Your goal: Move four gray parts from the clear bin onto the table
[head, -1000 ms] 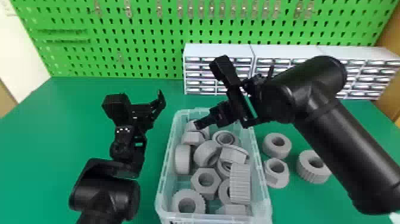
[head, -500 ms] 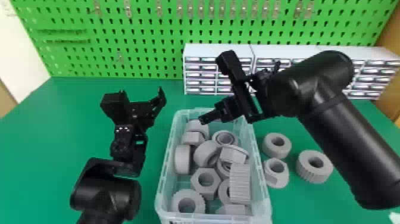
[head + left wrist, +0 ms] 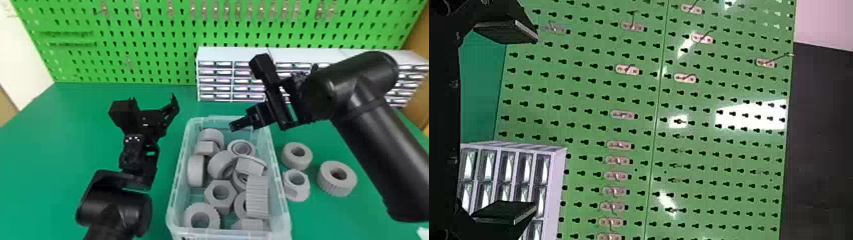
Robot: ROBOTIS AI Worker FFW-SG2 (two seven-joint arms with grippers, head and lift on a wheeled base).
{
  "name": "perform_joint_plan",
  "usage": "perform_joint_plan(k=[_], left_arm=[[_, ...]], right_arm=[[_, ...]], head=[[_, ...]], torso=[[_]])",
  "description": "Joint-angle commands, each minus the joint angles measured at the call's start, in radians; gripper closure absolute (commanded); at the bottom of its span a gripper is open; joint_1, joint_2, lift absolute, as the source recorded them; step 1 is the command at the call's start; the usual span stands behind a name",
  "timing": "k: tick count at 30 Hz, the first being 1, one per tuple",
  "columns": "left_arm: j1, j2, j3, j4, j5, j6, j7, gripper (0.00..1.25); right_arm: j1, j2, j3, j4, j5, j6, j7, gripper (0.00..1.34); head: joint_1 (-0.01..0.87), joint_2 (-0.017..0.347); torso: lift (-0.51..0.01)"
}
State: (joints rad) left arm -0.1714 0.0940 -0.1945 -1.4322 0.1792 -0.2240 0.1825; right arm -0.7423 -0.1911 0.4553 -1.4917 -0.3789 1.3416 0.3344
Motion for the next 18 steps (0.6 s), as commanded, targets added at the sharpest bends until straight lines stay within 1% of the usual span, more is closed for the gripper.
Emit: perform_joint_plan(k=[1, 5, 9, 14, 18], left_arm=[[0.004, 0.0, 0.001, 0.001, 0.0, 0.0, 0.0, 0.1], [0.012, 0.0, 0.009, 0.001, 0.0, 0.0, 0.0, 0.1], [0.006, 0.0, 0.009, 0.001, 0.0, 0.0, 0.0, 0.1], [0.004, 0.0, 0.003, 0.001, 0.0, 0.0, 0.0, 0.1], [0.007, -0.002, 0.007, 0.001, 0.0, 0.0, 0.0, 0.1]], right_arm=[[0.004, -0.001, -0.009, 0.011, 0.006, 0.016, 0.0, 0.52], [-0.006, 0.002, 0.014, 0.013, 0.012, 0.037, 0.0, 0.52], [-0.011, 0.006, 0.019, 0.022, 0.034, 0.048, 0.0, 0.52], [-0.006, 0.002, 0.016, 0.051, 0.018, 0.031, 0.0, 0.52], [-0.008, 0.001, 0.032, 0.079, 0.012, 0.002, 0.0, 0.52]], head=[[0.693, 0.072], [0.693, 0.072], [0.693, 0.072], [0.693, 0.072], [0.693, 0.072]], torso=[[-0.052], [-0.052], [-0.052], [-0.052], [-0.052]])
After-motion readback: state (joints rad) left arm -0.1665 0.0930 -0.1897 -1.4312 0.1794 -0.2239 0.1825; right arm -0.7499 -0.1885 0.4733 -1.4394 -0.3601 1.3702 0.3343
